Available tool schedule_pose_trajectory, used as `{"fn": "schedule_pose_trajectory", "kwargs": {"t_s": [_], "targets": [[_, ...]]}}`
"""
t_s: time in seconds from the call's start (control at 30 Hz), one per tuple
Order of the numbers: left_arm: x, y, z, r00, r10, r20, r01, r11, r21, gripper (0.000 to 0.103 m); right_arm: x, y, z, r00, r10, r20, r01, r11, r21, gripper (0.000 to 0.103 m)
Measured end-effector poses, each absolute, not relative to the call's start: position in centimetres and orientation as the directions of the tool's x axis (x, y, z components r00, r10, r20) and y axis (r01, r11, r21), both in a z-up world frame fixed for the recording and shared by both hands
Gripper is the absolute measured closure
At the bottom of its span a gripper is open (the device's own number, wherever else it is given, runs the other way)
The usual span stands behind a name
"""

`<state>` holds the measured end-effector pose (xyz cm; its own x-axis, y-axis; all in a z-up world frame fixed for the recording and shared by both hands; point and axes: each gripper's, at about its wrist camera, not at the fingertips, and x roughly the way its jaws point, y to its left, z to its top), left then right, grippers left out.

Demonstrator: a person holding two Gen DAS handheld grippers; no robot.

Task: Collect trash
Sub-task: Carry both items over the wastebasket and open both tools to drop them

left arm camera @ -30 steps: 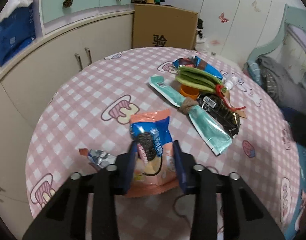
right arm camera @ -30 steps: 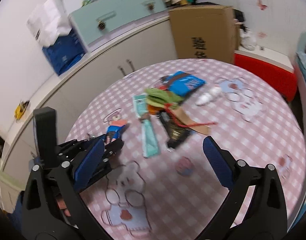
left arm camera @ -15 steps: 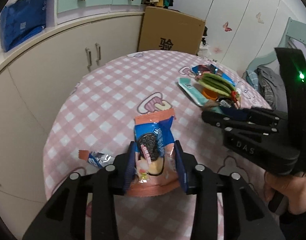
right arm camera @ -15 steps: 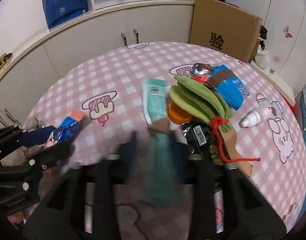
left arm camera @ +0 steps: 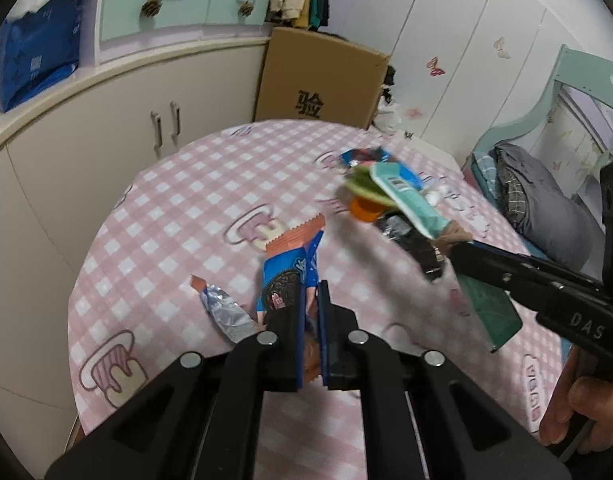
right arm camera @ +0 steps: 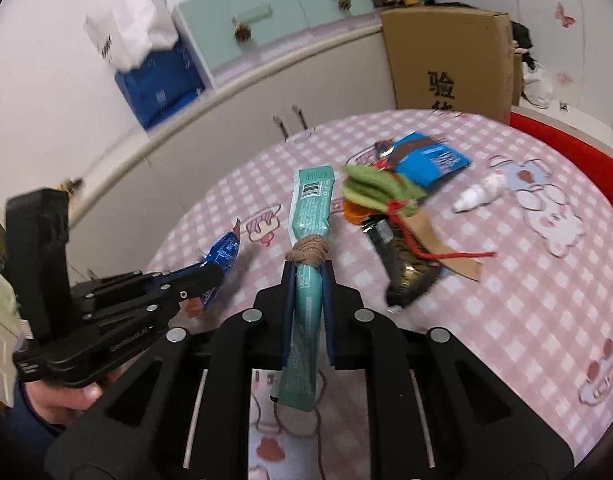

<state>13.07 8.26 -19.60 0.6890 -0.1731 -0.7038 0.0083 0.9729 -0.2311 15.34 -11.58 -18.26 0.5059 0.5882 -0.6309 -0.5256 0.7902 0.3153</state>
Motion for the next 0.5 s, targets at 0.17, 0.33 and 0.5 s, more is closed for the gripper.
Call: {"fn": "schedule_pose_trajectory", "kwargs": {"t_s": [0.17, 0.33, 0.5], "targets": [[12.5, 5.3, -16.9, 0.714, -0.218, -0.666, 0.078, 0.969, -0.235, 0.098, 13.3, -17.1, -16.2, 0.579, 0.588, -0.564, -0.472, 0.806, 0.356, 0.09], [12.1, -0.3, -14.3, 0.716, -0.296, -0.632, 0.194, 0.954, -0.227, 0.097, 11.6, -24.1, -14.9, 0.655, 0.548, -0.52, -0.394, 0.835, 0.383, 0.09], [11.8, -7.2, -13.0, 0.682, -0.394, -0.616, 0.329, 0.918, -0.223, 0.097, 9.1, -31.8, -14.9, 0.734, 0.471, -0.49, -0.281, 0.866, 0.413, 0.09]]}}
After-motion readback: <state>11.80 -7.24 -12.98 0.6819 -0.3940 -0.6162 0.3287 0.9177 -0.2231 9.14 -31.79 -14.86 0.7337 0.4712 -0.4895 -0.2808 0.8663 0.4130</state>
